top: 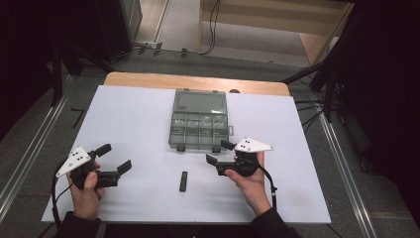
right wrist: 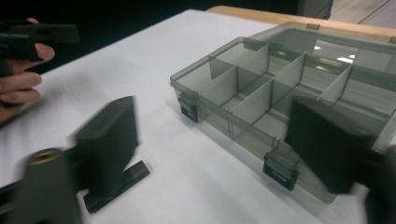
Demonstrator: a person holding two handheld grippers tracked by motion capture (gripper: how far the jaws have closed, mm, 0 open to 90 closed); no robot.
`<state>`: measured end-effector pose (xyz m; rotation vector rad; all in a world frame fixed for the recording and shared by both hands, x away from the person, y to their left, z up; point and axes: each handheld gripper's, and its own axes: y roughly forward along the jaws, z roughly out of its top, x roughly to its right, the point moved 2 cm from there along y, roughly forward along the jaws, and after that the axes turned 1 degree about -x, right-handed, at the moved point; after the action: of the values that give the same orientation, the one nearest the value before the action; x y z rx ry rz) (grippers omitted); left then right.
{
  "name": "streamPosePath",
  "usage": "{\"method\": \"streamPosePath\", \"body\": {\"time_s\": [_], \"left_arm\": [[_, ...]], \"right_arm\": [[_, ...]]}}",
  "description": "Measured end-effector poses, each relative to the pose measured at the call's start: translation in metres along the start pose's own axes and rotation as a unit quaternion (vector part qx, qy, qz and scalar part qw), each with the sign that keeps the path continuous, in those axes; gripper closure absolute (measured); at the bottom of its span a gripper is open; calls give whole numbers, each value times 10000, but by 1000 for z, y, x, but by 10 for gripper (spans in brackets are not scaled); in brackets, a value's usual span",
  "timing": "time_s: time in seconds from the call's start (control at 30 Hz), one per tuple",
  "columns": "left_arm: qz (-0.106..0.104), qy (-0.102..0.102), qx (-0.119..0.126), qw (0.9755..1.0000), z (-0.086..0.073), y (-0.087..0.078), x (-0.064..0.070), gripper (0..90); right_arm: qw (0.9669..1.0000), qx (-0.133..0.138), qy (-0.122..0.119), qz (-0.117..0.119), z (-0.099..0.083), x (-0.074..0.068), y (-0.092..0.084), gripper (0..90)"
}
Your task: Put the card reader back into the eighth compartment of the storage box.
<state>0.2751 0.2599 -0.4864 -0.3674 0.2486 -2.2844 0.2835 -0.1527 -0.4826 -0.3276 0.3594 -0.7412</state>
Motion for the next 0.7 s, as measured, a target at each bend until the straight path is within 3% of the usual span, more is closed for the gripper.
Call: {"method": "streamPosePath", "body": {"time_s": [0.07,0.1,0.13,0.2,0.37,0.7], "left_arm": [[26,-33,-9,10000,-2,-3,-1,0],[27,-50,-10,10000,-3,-4,-2,0],[32,-70,2,10000,-4,-6,-2,0],[37,-81,15,10000,-5,-10,-3,0],[88,-43,57,9999,-7,-20,-5,0],[95,-33,14,9999,-11,-23,-5,0]], "right_arm": [[10000,-47,-20,75,-1,-4,2,424],[9998,-125,-94,148,-3,-9,5,569],[9998,-125,-94,148,-3,-9,5,569],[9993,-263,-208,138,-5,-13,9,671],[9970,-572,-264,455,-14,-22,21,864],[9923,-1011,-383,597,-22,-37,41,882]]}}
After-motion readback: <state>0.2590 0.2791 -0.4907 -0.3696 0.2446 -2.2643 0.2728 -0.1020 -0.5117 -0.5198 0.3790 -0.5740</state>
